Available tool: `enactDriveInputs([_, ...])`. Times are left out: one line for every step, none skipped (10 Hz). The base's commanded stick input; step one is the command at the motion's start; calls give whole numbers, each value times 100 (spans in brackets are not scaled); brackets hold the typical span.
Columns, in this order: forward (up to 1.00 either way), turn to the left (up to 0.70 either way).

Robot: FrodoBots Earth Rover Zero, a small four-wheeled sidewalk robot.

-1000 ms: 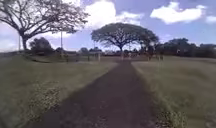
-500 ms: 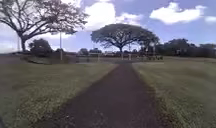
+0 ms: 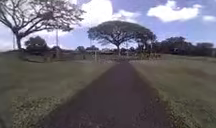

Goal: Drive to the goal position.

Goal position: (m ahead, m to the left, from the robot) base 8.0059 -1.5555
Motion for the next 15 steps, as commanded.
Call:
enactDriveInputs([50,0])
enactDriveInputs([50,0])
enactDriveInputs([50,0])
enactDriveInputs([50,0])
enactDriveInputs([50,0])
enactDriveInputs([50,0])
enactDriveInputs([50,-29])
enactDriveInputs([50,-19])
enactDriveInputs([50,0])
enactDriveInputs([50,0])
enactDriveInputs([50,0])
enactDriveInputs([50,0])
enactDriveInputs([50,0])
enactDriveInputs([50,0])
enactDriveInputs([50,0])
